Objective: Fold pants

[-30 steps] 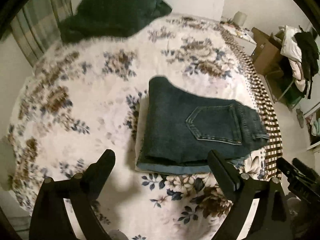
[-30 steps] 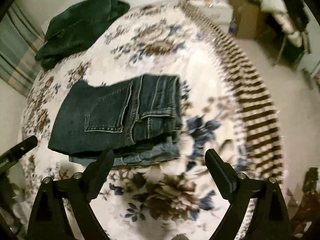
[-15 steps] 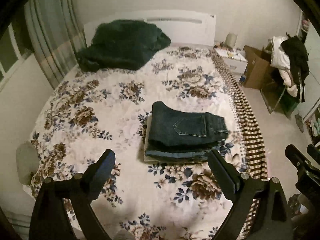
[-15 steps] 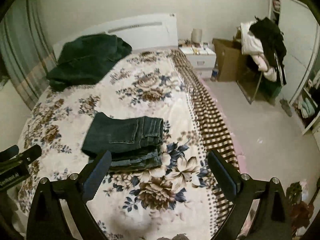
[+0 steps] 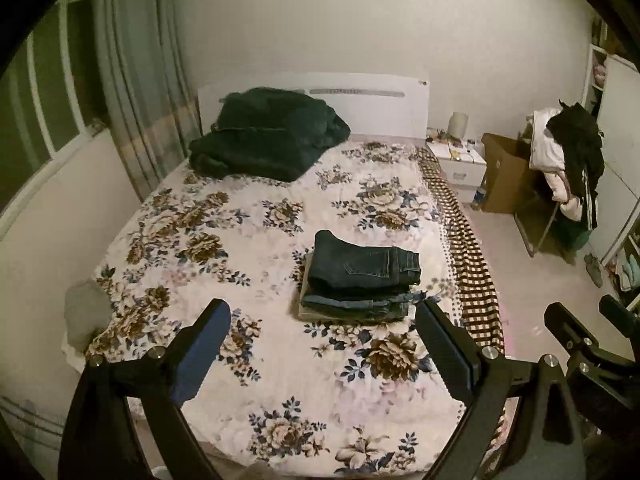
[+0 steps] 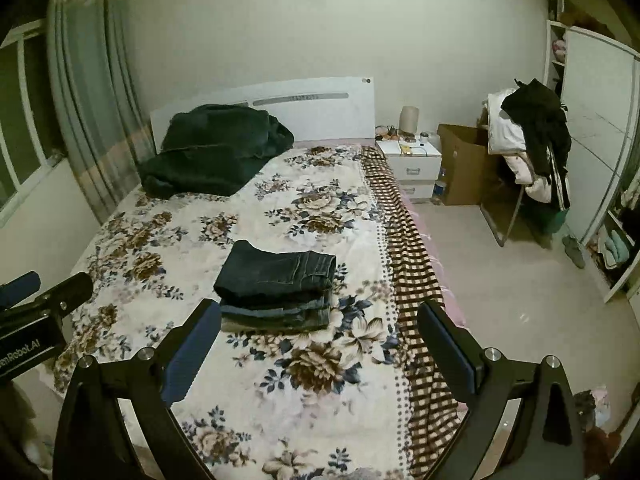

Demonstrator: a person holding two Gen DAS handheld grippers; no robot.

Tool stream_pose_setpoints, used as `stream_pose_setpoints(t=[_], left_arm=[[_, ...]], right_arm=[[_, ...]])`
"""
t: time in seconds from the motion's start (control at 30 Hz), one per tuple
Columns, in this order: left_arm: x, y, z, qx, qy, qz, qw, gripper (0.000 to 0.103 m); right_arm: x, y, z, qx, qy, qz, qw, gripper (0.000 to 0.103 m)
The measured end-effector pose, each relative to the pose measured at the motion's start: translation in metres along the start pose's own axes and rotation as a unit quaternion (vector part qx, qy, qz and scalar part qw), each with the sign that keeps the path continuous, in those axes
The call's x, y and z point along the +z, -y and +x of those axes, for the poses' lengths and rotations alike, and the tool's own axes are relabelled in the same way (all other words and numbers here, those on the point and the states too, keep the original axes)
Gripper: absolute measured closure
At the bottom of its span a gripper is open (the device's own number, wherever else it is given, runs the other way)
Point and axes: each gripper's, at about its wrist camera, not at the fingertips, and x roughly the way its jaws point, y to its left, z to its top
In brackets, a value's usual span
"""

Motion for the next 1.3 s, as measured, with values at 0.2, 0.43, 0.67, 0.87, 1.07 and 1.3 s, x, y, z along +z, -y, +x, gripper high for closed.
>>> stream_pose_setpoints(t=[0.2,0.43,0.67,0.87,1.07,1.3], left_arm=[[-0.011,-0.004,-0.036,0.007,0.018,-0.007,0.9998,0.001],[-0.014,-0.010,-0.057,0.007,0.028,-0.003,0.9996,0.000],[-0.020,-0.014,-0.063,0.008,0.024,0.009,0.9996,0.000],[-0.024,-0.018,-0.065,0.010,0.028,0.007,0.9995,0.000],[-0.025,-0.022,-0.069,0.008,0.025,0.005,0.9996,0.000],[-0.026,-0.023,-0.072,0.008,0.024,0.003,0.9997,0.000]], right_arm=[[-0.007,0.000,-0.060,-0.012,0.027,-0.010,1.000,0.002],[-0.007,-0.010,-0.092,-0.013,0.027,-0.015,0.999,0.002],[-0.002,-0.025,-0.104,-0.021,0.032,-0.021,0.999,0.002],[-0.003,-0.029,-0.105,-0.025,0.031,-0.015,0.999,0.002],[-0.004,-0.030,-0.105,-0.027,0.030,-0.015,0.999,0.002],[-0.012,-0.033,-0.104,-0.027,0.015,-0.023,0.999,0.002]])
